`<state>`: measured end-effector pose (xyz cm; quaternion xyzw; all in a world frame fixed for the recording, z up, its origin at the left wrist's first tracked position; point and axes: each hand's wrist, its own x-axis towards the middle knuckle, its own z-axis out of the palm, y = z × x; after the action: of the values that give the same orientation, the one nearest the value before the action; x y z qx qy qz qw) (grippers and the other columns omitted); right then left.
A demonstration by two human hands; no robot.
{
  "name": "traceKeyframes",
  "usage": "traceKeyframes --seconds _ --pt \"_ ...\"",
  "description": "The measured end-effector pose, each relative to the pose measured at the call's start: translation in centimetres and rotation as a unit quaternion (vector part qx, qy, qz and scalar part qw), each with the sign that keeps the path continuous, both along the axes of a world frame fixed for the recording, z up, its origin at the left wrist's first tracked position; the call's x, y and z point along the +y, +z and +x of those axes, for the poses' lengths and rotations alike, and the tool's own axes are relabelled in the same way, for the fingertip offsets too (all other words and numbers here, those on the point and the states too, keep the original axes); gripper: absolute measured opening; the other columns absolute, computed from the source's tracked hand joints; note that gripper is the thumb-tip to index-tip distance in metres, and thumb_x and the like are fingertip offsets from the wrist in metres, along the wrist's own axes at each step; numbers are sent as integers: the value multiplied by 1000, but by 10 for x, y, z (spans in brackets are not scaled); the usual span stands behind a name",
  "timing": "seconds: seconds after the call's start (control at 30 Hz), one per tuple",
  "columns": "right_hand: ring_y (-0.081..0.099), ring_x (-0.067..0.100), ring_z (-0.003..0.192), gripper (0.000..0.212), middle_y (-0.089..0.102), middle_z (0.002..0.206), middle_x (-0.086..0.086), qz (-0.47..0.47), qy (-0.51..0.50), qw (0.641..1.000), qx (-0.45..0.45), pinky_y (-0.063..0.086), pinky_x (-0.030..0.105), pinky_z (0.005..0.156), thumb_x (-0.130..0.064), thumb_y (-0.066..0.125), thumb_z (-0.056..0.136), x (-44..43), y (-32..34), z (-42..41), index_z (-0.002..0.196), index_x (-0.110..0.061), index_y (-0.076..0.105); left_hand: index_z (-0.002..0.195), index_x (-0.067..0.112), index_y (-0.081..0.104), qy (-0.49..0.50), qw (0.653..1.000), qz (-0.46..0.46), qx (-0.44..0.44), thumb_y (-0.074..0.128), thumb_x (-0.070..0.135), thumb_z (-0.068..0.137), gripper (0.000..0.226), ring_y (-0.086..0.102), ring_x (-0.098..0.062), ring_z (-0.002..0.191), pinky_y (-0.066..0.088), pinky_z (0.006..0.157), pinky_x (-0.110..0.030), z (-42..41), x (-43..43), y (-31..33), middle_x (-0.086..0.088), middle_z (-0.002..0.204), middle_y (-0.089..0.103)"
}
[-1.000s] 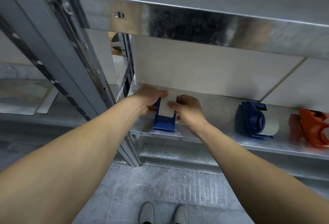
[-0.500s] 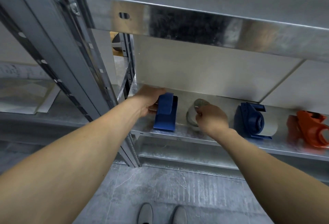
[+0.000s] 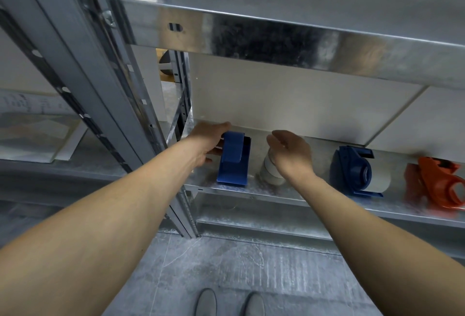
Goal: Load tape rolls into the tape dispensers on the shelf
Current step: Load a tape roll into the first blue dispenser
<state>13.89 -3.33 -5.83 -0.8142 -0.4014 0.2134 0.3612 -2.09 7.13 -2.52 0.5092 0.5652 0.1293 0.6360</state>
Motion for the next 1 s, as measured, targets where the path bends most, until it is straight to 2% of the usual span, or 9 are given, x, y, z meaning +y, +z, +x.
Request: traceKeyframes --seconds 0.1,0.2,0.33,0.43,0.53,0.57,0.67,0.9,1.0 --pt "53 13 71 33 59 66 -11 90 -44 988 116 42 34 71 -32 50 97 4 22 -14 67 -25 61 111 13 61 11 999 26 18 53 46 94 38 64 -26 94 45 88 -46 -1 1 2 -8 105 69" --pt "59 19 119 49 67 126 1 112 -92 966 214 45 43 106 -50 50 94 9 38 -25 126 -17 64 130 14 54 25 997 68 27 51 57 92 58 57 -25 107 45 81 -40 -2 2 8 -5 123 61" --pt "55 20 122 50 55 140 -4 158 -108 931 310 54 53 93 -51 53 95 10 50 -32 141 -32 48 146 16 36 17 987 160 3 48 61 92 71 46 -26 127 39 102 -39 -2 0 16 -3 149 44" --pt "62 21 112 31 66 122 0 170 -105 934 296 60 47 78 -29 66 92 7 57 -33 121 -19 65 134 16 50 4 977 214 -7 50 60 90 62 46 -22 130 36 100 -34 -3 -4 24 -2 147 46" --pt "65 18 104 32 71 114 3 183 -114 934 284 56 39 80 -19 71 87 3 62 -34 115 -6 70 97 29 61 4 969 246 -16 54 48 93 21 35 -22 140 27 111 -32 -3 -10 34 -1 157 33" --pt "65 12 99 32 72 109 0 191 -109 937 272 53 32 84 -17 72 86 1 64 -34 117 -7 70 104 31 61 12 969 244 -41 57 45 93 19 31 -21 143 24 109 -26 -3 -10 36 1 159 30" --pt "63 -1 96 48 70 98 -13 208 -78 945 240 45 11 81 -14 72 86 -9 71 -34 132 -18 60 150 23 33 36 961 238 -134 63 39 91 68 40 -17 138 29 98 -24 -6 -15 35 2 153 40" --pt "61 16 114 50 63 130 -2 197 -69 951 227 59 31 72 -12 73 82 -33 81 -29 131 -19 61 136 24 54 30 949 277 -147 66 33 90 49 35 -11 138 25 100 -21 1 -33 49 16 146 41" --pt "63 19 112 61 66 123 0 203 -70 951 222 57 48 91 -23 73 69 -45 85 -20 128 -21 62 140 24 50 27 941 304 -145 65 31 91 52 39 -13 136 30 98 -19 9 -45 54 5 152 40"
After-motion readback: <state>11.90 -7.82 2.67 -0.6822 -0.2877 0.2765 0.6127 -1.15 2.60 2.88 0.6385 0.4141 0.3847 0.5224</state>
